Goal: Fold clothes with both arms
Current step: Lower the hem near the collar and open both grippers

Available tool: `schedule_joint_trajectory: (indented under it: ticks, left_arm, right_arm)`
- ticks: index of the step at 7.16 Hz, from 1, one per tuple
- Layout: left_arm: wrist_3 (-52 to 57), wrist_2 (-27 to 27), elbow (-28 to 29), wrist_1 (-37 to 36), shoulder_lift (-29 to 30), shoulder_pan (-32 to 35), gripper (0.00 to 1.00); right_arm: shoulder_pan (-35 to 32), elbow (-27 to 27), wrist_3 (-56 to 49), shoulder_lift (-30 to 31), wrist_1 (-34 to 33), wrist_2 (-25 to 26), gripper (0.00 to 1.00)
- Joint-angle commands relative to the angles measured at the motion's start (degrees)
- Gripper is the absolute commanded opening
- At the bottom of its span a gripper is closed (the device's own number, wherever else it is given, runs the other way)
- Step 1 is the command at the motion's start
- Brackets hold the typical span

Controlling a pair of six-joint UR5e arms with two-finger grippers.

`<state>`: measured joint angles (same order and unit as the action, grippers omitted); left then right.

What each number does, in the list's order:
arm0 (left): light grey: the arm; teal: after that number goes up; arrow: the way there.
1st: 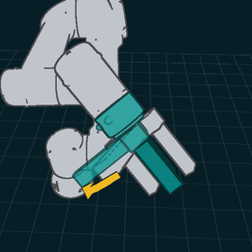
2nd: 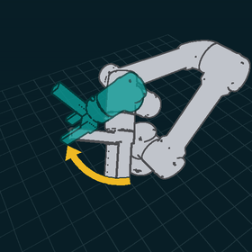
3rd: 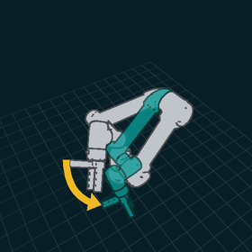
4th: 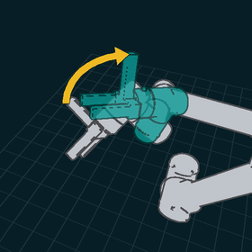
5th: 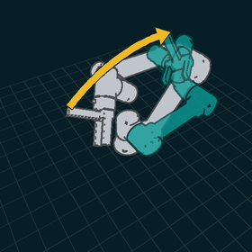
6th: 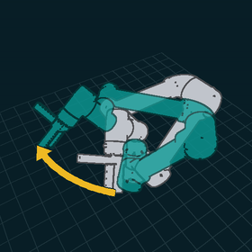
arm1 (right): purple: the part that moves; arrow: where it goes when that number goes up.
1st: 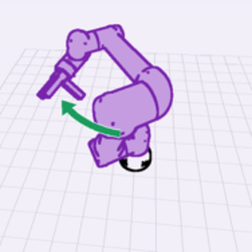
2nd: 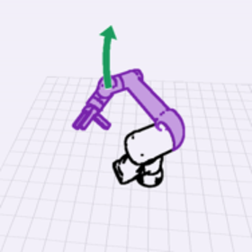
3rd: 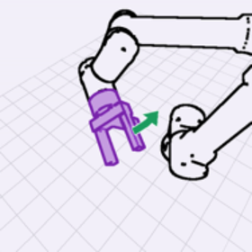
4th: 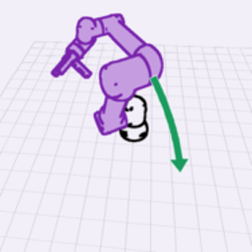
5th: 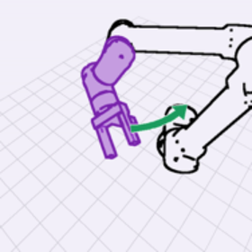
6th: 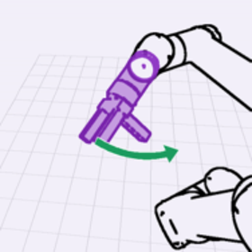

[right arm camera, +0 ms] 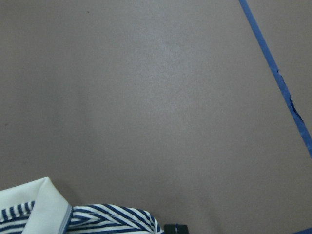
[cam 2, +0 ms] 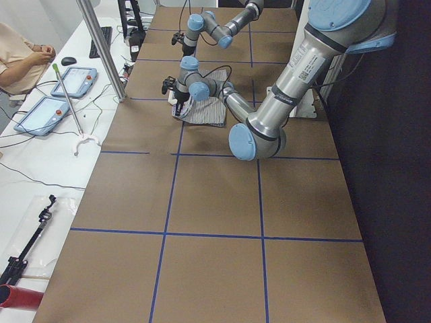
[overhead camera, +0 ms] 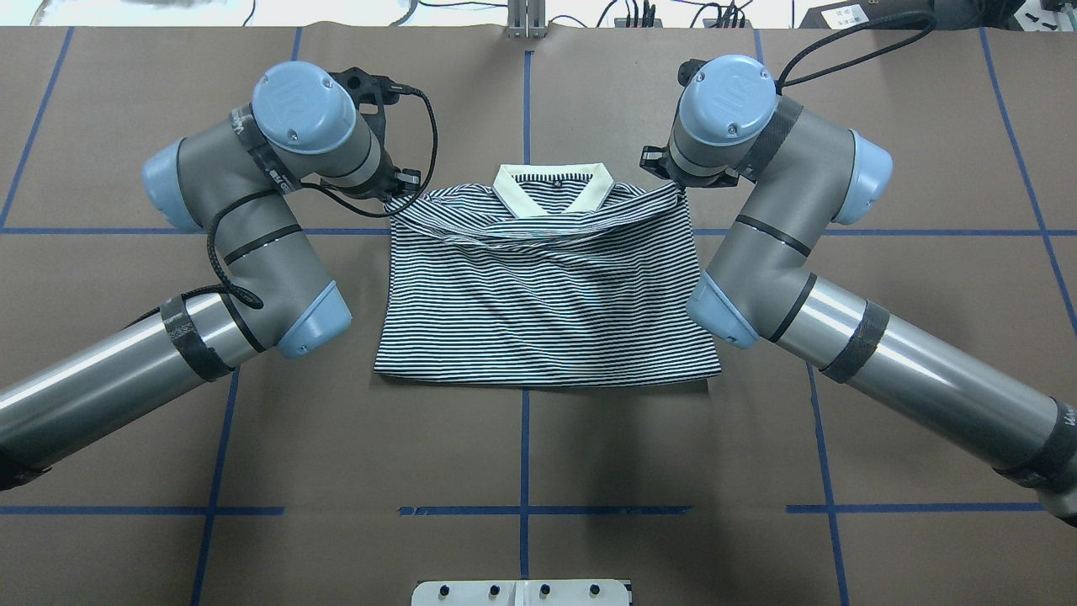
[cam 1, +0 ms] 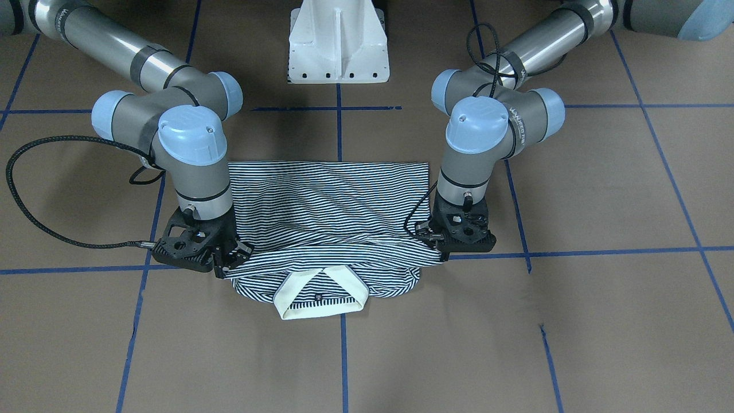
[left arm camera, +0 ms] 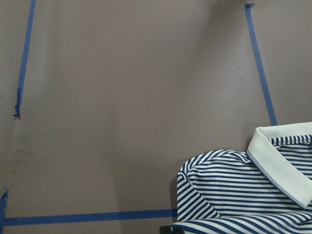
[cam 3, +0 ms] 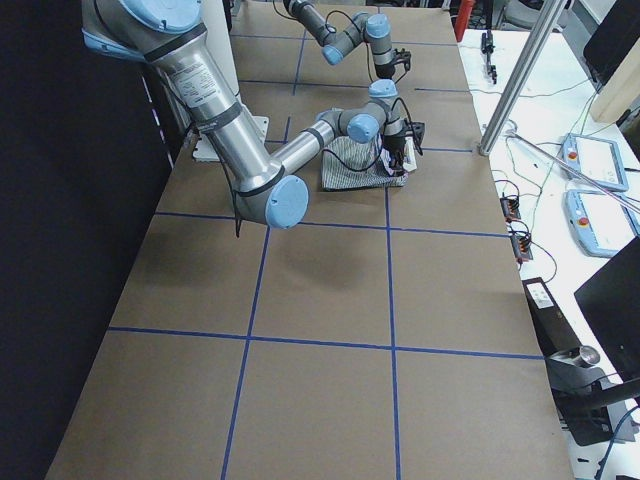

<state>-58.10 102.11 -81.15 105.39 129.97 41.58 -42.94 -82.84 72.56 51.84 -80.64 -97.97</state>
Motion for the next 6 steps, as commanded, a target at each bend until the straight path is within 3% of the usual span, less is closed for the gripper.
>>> schedule_joint_trajectory:
  ticks: [1, 5, 6]
  left_arm:
    - [0.1, -0.5, 0.7, 1.1, -0.1, -0.3, 0.0]
    - [0.3, -0.5, 0.9, 1.2, -0.1, -0.3, 0.0]
    - [0.3, -0.5, 0.8, 1.2, 0.0, -0.3, 0.2]
  right_arm:
    - [-1.2, 0.4, -2.8, 0.5, 0.0, 0.0, 0.0]
    - [-1.0, 1.2, -3.1, 1.1, 0.0, 0.0, 0.0]
    - [-0.9, 1.2, -3.1, 1.1, 0.0, 0.0, 0.1]
